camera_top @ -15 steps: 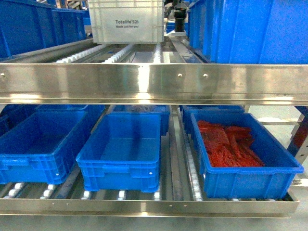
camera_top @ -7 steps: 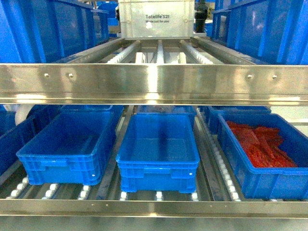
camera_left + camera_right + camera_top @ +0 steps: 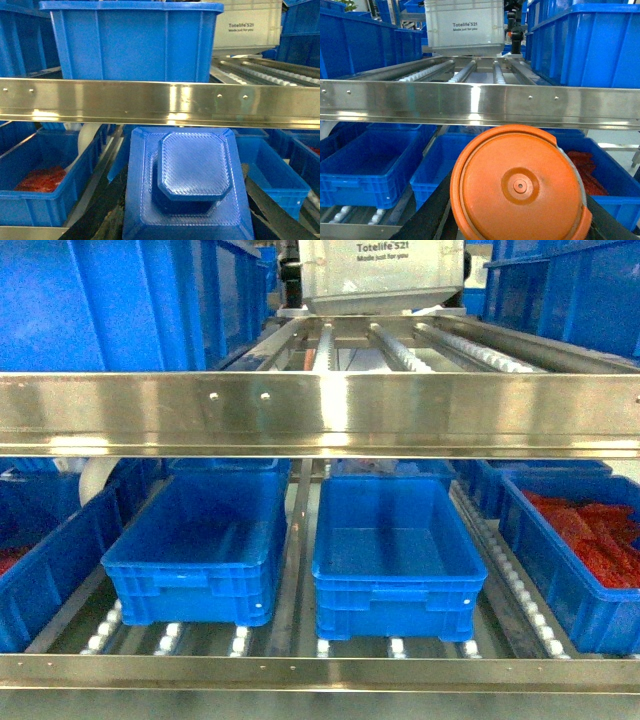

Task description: Sort blue parts and orange caps into right shelf containers

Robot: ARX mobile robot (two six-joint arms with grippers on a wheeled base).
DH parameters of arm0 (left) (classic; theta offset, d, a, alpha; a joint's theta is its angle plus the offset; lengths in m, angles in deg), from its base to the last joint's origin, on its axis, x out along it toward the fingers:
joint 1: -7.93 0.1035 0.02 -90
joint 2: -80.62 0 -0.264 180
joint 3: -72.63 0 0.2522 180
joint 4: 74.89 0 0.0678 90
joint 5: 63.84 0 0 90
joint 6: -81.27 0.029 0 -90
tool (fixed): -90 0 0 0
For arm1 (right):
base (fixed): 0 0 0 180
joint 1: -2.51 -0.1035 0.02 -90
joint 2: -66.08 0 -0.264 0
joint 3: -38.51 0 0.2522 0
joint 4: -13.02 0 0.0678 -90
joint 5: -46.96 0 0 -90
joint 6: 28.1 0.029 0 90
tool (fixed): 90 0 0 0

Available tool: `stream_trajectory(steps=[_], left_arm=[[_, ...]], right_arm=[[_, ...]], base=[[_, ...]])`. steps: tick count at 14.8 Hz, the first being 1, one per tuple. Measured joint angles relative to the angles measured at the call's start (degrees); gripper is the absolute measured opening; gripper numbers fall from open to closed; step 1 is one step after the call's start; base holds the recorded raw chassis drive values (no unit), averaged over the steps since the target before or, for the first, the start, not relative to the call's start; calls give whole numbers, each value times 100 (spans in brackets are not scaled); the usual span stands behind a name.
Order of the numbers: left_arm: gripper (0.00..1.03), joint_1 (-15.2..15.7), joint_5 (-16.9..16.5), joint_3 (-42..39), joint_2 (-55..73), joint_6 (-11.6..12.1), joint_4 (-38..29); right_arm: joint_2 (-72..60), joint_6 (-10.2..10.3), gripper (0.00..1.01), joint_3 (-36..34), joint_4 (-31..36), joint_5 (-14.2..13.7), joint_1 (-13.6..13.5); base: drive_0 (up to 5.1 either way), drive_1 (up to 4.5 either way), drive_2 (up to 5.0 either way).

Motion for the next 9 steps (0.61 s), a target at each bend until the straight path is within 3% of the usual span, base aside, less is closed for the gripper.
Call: stream_trajectory(steps=[6,9], left_arm=[[44,0,-2,0,0,0,-11],[44,-2,20,0,0,0,-20]], right_arm=[[0,0,44,0,-7,0,0],[0,0,44,0,-9,20,0]], base=[[-494,251,251],[0,0,0]])
